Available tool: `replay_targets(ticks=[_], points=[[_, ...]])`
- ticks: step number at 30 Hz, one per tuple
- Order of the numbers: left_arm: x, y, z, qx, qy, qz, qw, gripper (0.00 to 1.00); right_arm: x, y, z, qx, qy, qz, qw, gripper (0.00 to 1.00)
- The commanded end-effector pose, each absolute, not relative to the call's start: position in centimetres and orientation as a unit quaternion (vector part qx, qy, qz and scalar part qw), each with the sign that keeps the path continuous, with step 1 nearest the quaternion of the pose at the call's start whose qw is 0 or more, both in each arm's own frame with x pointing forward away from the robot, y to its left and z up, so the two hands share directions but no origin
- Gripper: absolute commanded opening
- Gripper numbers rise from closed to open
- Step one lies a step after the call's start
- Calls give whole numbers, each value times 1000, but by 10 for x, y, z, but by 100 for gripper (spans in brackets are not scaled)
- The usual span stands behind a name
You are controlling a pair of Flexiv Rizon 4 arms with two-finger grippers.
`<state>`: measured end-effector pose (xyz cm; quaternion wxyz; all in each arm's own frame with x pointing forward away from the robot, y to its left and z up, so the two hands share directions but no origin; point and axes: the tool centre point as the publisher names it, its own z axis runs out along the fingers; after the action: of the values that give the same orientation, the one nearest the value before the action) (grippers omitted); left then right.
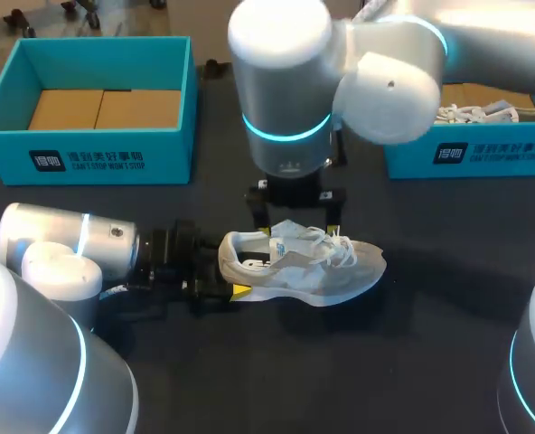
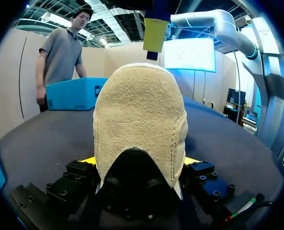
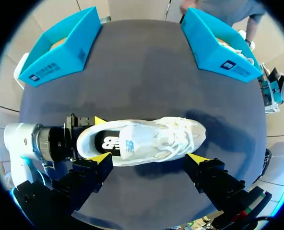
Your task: Take the shoe out of the shoebox, open the shoe tongue, remove and reinsert the insole, then place the shoe into the shoebox
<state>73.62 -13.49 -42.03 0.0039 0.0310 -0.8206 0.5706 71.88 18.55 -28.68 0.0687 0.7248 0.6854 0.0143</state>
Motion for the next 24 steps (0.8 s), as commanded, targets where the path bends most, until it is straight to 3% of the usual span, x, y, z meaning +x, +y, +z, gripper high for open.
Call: replay_targets(ticks=[1,16,24], points=[[736,-135,-420,31,-821,570,4,0,718,190,-301,735,674,-12,75,100],[736,-135,-420,31,-821,570,4,0,718,190,-301,735,674,-12,75,100],[736,-135,-420,31,-821,570,4,0,723,201,-324,750,649,-17,126,100]])
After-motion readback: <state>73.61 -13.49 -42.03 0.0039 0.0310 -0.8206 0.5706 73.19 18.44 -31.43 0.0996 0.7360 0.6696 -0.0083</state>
